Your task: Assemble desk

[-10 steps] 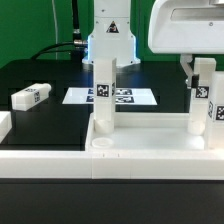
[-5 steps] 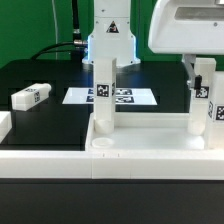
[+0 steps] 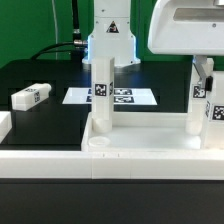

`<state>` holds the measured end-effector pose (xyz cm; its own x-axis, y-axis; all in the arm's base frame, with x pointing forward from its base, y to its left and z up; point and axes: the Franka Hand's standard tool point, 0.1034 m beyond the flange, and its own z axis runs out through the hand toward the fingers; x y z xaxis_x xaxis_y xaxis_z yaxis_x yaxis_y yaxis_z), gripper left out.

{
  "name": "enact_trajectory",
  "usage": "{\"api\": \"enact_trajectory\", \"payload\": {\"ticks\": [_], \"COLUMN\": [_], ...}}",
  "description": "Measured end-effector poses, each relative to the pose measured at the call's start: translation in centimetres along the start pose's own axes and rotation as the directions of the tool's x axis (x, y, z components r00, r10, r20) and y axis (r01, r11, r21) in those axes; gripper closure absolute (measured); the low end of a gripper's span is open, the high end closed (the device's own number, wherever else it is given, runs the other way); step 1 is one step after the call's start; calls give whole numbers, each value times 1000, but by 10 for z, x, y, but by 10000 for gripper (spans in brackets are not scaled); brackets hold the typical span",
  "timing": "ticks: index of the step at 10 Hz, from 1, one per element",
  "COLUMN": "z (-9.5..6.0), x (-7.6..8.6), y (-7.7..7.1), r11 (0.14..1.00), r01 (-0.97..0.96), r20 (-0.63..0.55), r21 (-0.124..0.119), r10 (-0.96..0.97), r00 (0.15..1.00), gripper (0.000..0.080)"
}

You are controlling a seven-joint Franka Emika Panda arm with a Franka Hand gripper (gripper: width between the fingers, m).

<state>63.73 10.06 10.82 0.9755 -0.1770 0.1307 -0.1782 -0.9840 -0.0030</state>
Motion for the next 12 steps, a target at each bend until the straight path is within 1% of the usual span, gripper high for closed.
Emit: {"api": "enact_trajectory", "payload": {"ticks": [3, 4, 5, 6, 7, 9, 11, 12], "z": [0, 0, 0, 0, 0, 0, 0, 0], "x": [0, 0, 0, 0, 0, -1, -3, -3], "y": [0, 0, 0, 1, 3, 2, 0, -2], "r11": [977, 955, 942, 901, 840, 732, 597, 488], "r01": [-215, -298, -335, -435, -542, -681, -802, -873], "r20": [1, 1, 1, 3, 12, 22, 28, 37], "r21": [1, 1, 1, 4, 14, 15, 10, 8], "r10": [215, 298, 335, 435, 542, 681, 802, 872], "r00": [977, 955, 942, 901, 840, 732, 597, 488], "gripper": [511, 509, 509, 509, 509, 509, 509, 509]}}
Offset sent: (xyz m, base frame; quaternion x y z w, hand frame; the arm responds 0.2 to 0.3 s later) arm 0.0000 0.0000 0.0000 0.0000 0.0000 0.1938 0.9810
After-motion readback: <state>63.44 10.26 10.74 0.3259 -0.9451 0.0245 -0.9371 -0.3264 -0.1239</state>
